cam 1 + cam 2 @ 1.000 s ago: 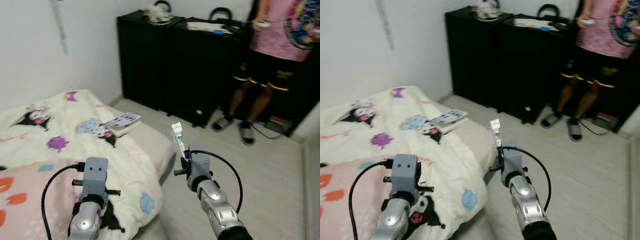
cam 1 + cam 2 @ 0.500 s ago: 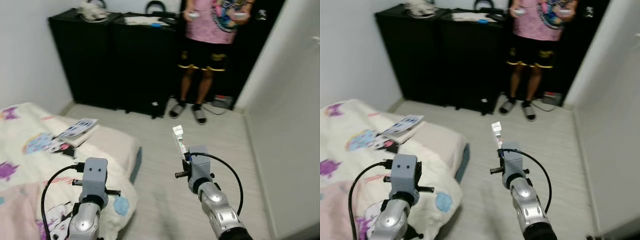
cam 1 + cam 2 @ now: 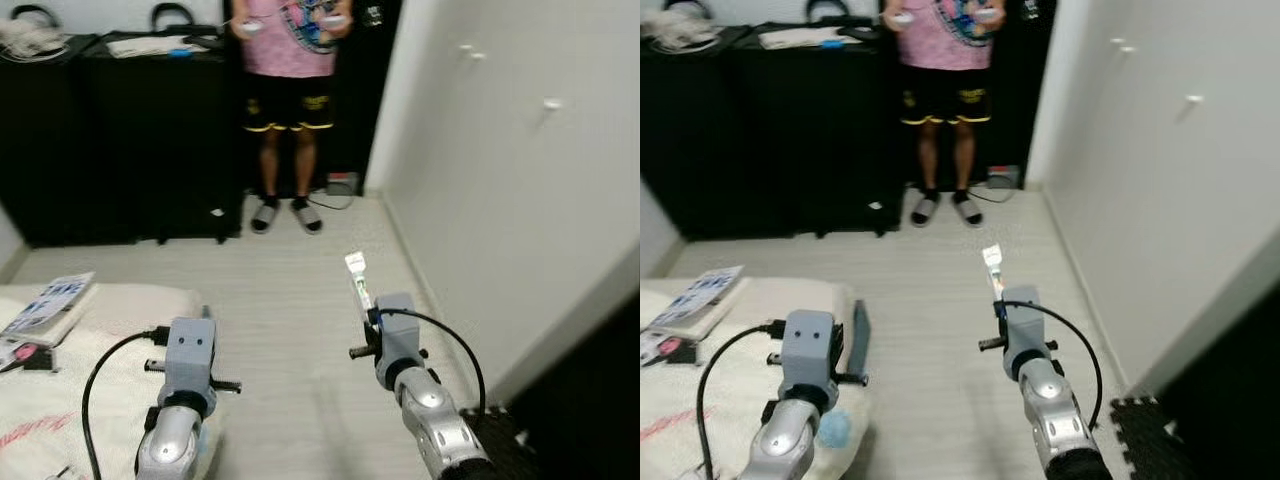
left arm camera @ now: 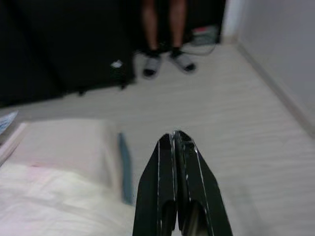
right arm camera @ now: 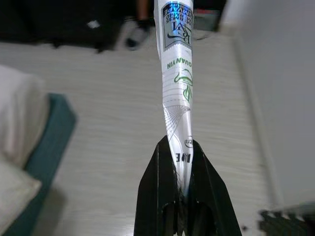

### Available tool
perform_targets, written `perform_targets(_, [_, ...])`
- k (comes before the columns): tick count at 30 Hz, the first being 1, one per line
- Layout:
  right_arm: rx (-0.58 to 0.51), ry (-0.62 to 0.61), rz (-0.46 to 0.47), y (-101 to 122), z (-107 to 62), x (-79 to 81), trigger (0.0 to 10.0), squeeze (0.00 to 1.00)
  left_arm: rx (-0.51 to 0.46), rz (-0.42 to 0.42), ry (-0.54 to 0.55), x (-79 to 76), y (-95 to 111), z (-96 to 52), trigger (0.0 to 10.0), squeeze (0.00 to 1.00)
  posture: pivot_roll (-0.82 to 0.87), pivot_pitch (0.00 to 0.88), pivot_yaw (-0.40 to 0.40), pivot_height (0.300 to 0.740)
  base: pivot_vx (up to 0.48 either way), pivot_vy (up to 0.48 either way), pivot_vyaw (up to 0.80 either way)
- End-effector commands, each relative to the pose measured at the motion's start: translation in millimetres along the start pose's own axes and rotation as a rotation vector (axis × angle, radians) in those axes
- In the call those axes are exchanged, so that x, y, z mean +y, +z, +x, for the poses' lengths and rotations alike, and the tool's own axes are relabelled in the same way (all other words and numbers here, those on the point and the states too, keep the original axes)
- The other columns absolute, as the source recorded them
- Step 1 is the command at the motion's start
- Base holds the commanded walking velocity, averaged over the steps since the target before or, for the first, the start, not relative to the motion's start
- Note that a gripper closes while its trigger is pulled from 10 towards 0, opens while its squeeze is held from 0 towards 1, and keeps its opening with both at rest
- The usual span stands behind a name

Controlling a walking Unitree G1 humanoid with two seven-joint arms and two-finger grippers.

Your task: Clean up the room

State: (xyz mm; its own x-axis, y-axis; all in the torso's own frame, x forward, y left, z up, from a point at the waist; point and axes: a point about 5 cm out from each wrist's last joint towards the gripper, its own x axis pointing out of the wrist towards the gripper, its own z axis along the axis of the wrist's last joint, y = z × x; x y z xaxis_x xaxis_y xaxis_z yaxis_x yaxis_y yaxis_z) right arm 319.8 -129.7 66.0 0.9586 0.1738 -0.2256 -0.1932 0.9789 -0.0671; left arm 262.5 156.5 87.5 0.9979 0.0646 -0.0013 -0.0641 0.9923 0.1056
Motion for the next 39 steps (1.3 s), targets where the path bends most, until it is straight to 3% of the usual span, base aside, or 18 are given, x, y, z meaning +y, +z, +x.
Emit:
perform_targets(1, [0.022,0.003,0.006,-7.6,-2.4,2.6,10.0,0.00,0.028,0.006,0.001,0.9,-6.7,-3.1,10.0,0.00,-0.03,0.121,-0.030,0.740,0.000,0.000,-0.80])
perform_targets(23, [0.033,0.011,-0.001,-11.8,-2.7,4.8,10.0,0.00,0.032,0.030,0.002,3.9,-7.0,-3.4,10.0,0.00,0.00,0.111,-0.018,0.740,0.000,0.000,-0.80])
perform_targets(28, [0.032,0.004,0.030,-13.4,-1.6,13.6,10.0,0.00,0.031,0.071,-0.014,14.0,-5.3,-3.3,10.0,0.00,0.03,0.104,0.024,0.740,0.000,0.000,-0.80])
perform_targets(39, [0.038,-0.005,0.047,-17.8,-3.3,16.2,10.0,0.00,0.032,0.093,-0.028,18.3,-4.1,-1.4,10.0,0.00,0.04,0.100,0.044,0.740,0.000,0.000,-0.80])
